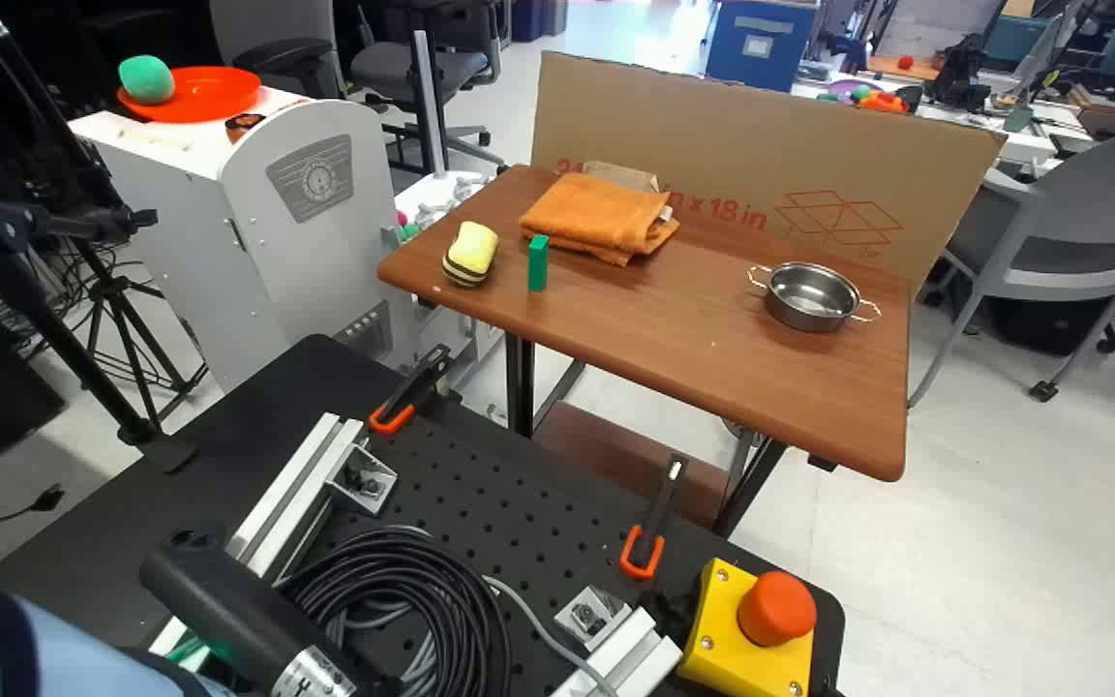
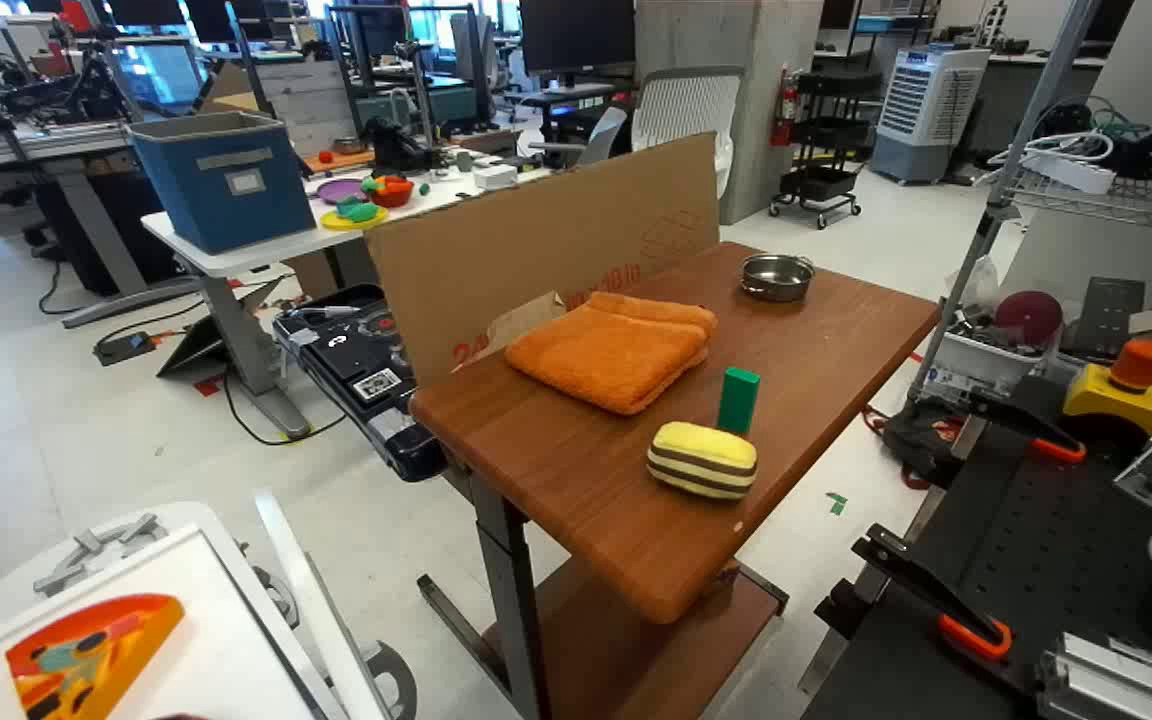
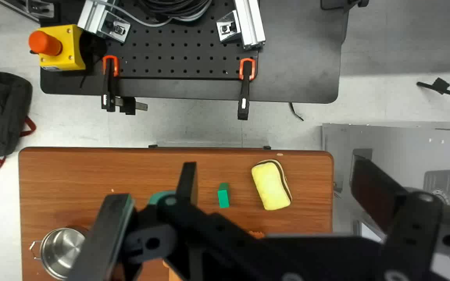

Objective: Put the green block in the pot

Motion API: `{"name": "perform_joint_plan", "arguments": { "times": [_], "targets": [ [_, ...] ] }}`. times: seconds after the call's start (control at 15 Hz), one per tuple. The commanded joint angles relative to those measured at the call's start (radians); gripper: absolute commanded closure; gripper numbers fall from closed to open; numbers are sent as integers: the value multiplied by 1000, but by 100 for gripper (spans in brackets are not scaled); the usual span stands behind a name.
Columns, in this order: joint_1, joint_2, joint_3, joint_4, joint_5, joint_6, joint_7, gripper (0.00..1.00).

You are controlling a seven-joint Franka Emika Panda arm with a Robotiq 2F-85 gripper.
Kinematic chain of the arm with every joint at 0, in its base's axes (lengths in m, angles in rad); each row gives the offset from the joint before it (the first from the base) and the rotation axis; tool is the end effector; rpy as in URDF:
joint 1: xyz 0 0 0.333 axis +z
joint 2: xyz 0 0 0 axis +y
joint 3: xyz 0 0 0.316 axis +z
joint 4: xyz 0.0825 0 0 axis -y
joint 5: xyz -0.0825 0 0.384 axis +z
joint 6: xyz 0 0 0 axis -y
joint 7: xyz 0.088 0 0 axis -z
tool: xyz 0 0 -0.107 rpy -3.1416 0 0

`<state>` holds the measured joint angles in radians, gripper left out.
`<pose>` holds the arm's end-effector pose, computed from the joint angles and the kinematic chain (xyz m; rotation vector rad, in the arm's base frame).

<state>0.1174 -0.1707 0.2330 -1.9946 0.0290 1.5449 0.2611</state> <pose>0.4441 0.1716 0.5127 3.0179 0.1163 -0.4065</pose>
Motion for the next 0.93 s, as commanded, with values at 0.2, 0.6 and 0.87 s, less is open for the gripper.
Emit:
{"name": "perform_joint_plan", "arguments": {
  "times": [0.2, 0.6, 0.87],
  "targets": [
    [14, 2, -13, 3, -2, -3, 2, 0],
    [11, 5, -16, -38, -35, 86, -20, 0],
    [-7, 49, -48, -66, -72, 254, -62, 0]
  ]
}}
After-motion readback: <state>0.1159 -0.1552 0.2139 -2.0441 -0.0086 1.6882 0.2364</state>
